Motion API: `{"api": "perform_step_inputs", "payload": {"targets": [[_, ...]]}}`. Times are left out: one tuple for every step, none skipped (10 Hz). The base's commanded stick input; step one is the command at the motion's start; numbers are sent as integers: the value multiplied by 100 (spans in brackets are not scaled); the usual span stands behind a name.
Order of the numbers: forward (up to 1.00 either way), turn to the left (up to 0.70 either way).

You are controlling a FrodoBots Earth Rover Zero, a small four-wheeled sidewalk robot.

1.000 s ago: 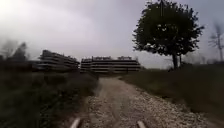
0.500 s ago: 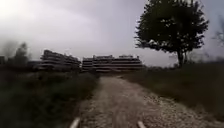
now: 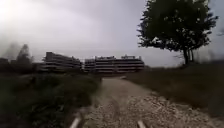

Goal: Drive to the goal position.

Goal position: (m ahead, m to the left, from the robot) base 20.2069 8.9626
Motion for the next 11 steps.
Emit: {"api": "perform_step_inputs", "payload": {"targets": [[70,-35],[70,-29],[70,-17],[70,0],[70,0],[70,0],[70,0],[70,0],[70,0],[70,0],[70,0]]}}
